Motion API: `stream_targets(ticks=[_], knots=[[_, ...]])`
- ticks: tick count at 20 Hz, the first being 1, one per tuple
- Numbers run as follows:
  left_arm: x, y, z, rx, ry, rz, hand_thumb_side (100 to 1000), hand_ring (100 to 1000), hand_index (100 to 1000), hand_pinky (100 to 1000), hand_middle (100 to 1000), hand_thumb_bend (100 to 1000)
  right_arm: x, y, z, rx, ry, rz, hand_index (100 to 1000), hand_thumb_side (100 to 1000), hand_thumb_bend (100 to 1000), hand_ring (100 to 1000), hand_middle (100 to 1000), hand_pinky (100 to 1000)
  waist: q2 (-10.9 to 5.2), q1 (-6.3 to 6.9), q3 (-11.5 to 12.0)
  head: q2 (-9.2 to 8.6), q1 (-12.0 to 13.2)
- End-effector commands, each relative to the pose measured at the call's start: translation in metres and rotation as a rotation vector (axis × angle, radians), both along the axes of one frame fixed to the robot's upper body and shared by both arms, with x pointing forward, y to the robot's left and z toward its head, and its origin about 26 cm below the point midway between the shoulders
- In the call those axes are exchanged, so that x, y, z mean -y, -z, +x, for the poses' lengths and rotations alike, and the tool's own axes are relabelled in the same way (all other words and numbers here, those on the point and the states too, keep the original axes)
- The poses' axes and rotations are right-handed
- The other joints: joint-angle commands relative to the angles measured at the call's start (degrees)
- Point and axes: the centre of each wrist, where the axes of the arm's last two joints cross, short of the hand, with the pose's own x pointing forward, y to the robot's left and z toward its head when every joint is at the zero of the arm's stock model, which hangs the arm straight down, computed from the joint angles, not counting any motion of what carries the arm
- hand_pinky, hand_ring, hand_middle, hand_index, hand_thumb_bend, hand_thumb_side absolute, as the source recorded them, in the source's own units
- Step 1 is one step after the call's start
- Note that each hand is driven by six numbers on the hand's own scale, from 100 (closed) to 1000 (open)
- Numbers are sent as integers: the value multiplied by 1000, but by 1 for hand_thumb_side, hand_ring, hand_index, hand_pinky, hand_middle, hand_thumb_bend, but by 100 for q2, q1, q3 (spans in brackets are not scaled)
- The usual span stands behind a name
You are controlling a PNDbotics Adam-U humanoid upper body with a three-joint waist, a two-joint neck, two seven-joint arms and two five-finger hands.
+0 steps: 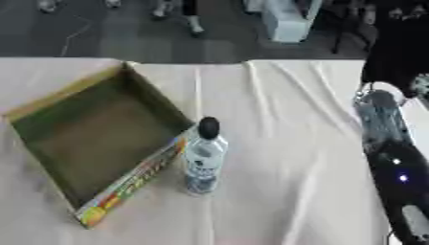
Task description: Pick up objects on the table and place them in the box.
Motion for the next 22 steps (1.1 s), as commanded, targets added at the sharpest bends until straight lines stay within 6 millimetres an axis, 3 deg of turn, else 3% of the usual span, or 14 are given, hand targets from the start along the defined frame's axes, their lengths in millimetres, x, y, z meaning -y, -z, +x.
stream_targets(ticks=[1, 13, 20, 22], knots=[[-3, -9, -2, 34, -2, 12, 1000, 741, 857, 695, 855, 154, 3, -9, -2, 189, 83, -56, 680, 1000, 100, 539, 586, 592, -92, 43, 5, -61, -86], [-3, -9, -2, 34, -2, 13, 1000, 741, 857, 695, 855, 154, 2, -8, -2, 184, 82, -68, 688, 1000, 100, 548, 594, 599, -93, 39, 31, 32, -37], [-4, -9, -2, 30, -3, 15, 1000, 738, 858, 693, 855, 154, 11, -4, -5, 128, 138, -222, 723, 945, 100, 591, 633, 637, -113, 16, 141, 128, -77], [-4, -8, -2, 26, -4, 18, 1000, 736, 858, 693, 855, 154, 18, -2, -8, 124, 187, -317, 736, 927, 148, 604, 650, 649, -117, 15, 131, 137, -62]])
